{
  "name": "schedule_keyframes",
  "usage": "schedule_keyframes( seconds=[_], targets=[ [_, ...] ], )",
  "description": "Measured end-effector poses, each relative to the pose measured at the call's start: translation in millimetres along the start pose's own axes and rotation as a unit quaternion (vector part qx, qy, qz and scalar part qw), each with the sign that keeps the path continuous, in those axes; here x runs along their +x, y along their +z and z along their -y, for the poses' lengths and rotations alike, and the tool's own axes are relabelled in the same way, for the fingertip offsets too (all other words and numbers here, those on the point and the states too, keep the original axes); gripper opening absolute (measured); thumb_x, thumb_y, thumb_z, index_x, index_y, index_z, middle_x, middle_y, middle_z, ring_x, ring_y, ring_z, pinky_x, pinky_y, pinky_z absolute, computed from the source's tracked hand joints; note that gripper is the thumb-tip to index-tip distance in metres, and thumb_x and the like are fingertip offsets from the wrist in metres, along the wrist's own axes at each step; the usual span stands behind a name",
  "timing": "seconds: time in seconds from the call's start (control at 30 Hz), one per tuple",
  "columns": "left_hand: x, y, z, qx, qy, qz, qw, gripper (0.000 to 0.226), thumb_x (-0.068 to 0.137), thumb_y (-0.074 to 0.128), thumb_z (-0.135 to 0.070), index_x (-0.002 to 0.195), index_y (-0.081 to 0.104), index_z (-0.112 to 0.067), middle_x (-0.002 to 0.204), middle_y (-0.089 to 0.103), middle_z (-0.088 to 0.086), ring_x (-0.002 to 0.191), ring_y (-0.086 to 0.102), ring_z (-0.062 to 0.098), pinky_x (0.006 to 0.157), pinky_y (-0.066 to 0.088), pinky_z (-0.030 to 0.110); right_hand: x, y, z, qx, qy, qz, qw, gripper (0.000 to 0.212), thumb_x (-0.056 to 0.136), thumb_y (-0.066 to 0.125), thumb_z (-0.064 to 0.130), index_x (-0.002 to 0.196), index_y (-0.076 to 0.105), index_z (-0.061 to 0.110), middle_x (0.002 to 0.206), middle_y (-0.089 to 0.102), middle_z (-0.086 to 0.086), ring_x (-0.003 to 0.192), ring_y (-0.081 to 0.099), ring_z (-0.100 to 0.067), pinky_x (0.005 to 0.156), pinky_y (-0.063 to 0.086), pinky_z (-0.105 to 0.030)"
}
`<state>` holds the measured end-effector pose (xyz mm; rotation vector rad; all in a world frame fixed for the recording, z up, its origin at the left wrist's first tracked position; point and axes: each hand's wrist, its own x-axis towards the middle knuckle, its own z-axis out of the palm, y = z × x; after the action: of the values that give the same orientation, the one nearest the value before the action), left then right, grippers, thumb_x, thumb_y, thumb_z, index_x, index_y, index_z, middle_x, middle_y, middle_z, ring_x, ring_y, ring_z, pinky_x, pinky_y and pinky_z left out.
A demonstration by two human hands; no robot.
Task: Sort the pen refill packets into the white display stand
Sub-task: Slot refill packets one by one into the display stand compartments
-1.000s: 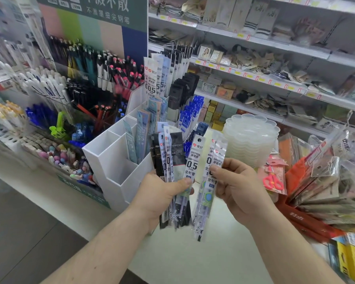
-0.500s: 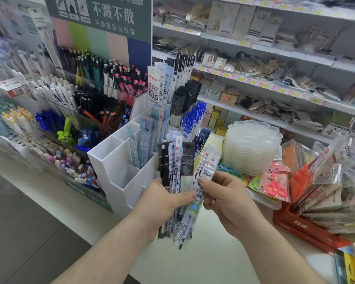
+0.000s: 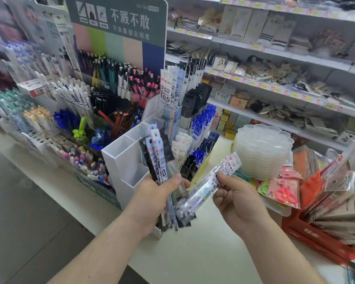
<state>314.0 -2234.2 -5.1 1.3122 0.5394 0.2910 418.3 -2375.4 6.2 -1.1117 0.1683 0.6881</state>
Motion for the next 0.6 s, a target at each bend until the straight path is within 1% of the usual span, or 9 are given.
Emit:
schedule_keyframes(
  seconds=[0.07,0.13,0.17,0.27,0.33,0.4,0.47,0.53,0.6],
  targets=[
    [-0.7,0.2,-4.3,-0.07,0.026,-0.032,0.997,0.019,0.095,0.057,-0.014,0.087,0.068,-0.001,0.083,0.073,0.01,0.076,0.071,0.021,0.066,0.057,0.033,0.1,0.9,0.9,0.012,-0.006,0.0,1.0,0.013,0.093,0.059,0.002,0.082,0.057,0.009,0.057,0.049,-0.001,0.036,0.045,-0.005,0.036,0.039,-0.014],
    [-1.9,-1.7,-8.3,-0.109,0.045,-0.052,0.992,0.018,0.098,0.054,-0.011,0.09,0.064,0.002,0.078,0.071,0.011,0.07,0.07,0.021,0.061,0.057,0.032,0.4,0.0,3.7,0.022,-0.013,-0.005,1.0,0.015,0.093,0.058,0.003,0.08,0.057,0.009,0.057,0.048,0.0,0.035,0.044,-0.004,0.036,0.037,-0.014],
    [-2.4,-2.3,-9.4,-0.114,0.051,-0.059,0.99,0.02,0.098,0.053,-0.011,0.086,0.064,0.0,0.073,0.069,0.009,0.066,0.068,0.02,0.06,0.057,0.033,0.4,-0.6,5.5,0.028,-0.015,-0.006,0.999,0.015,0.094,0.057,0.003,0.08,0.058,0.009,0.058,0.048,0.0,0.035,0.044,-0.005,0.036,0.037,-0.014],
    [-2.6,-4.3,-10.3,-0.12,0.066,-0.064,0.989,0.029,0.096,0.054,-0.018,0.07,0.064,-0.01,0.06,0.058,0.003,0.054,0.056,0.017,0.061,0.056,0.037,-1.1,-0.7,11.1,0.041,-0.018,-0.004,0.999,0.017,0.095,0.056,0.004,0.079,0.058,0.01,0.061,0.047,0.0,0.036,0.043,-0.005,0.036,0.036,-0.014],
    [-3.7,-5.7,-10.8,-0.132,0.074,-0.051,0.987,0.024,0.088,0.056,-0.029,0.077,0.058,-0.008,0.06,0.05,0.0,0.051,0.047,0.014,0.055,0.053,0.032,-2.4,1.0,14.6,0.048,-0.02,-0.001,0.999,0.017,0.095,0.056,0.006,0.079,0.058,0.01,0.062,0.046,0.0,0.037,0.042,-0.005,0.036,0.036,-0.014],
    [-4.7,-8.4,-8.7,-0.154,0.074,-0.019,0.985,0.036,0.078,0.063,-0.044,0.082,0.054,-0.009,0.059,0.043,0.0,0.047,0.041,0.012,0.051,0.047,0.031,-3.0,3.2,17.4,0.057,-0.021,-0.007,0.998,0.017,0.096,0.056,0.006,0.079,0.057,0.01,0.06,0.046,0.0,0.037,0.041,-0.006,0.036,0.036,-0.015],
    [-4.5,-12.4,-4.7,-0.157,0.083,0.041,0.983,0.055,0.063,0.079,-0.06,0.079,0.053,-0.013,0.058,0.039,-0.001,0.044,0.037,0.012,0.049,0.043,0.029,-3.7,6.1,18.2,0.074,-0.022,-0.018,0.997,0.019,0.096,0.056,0.006,0.077,0.056,0.009,0.056,0.045,0.001,0.036,0.041,-0.006,0.035,0.035,-0.015],
    [-5.2,-14.8,-0.7,-0.134,0.106,0.102,0.98,0.069,0.048,0.09,-0.061,0.083,0.056,-0.013,0.057,0.042,-0.001,0.042,0.037,0.013,0.047,0.04,0.027,-4.7,9.9,16.2,0.085,-0.023,-0.024,0.996,0.021,0.095,0.057,0.006,0.075,0.055,0.009,0.052,0.044,0.002,0.035,0.041,-0.006,0.035,0.035,-0.015],
    [-7.9,-14.9,-0.2,-0.092,0.117,0.135,0.98,0.073,0.043,0.093,-0.059,0.091,0.064,-0.013,0.06,0.05,-0.002,0.042,0.04,0.013,0.045,0.04,0.026,-6.7,13.9,13.3,0.085,-0.025,-0.026,0.996,0.021,0.095,0.058,0.007,0.074,0.055,0.009,0.05,0.044,0.002,0.035,0.042,-0.006,0.035,0.036,-0.014]
  ],
)
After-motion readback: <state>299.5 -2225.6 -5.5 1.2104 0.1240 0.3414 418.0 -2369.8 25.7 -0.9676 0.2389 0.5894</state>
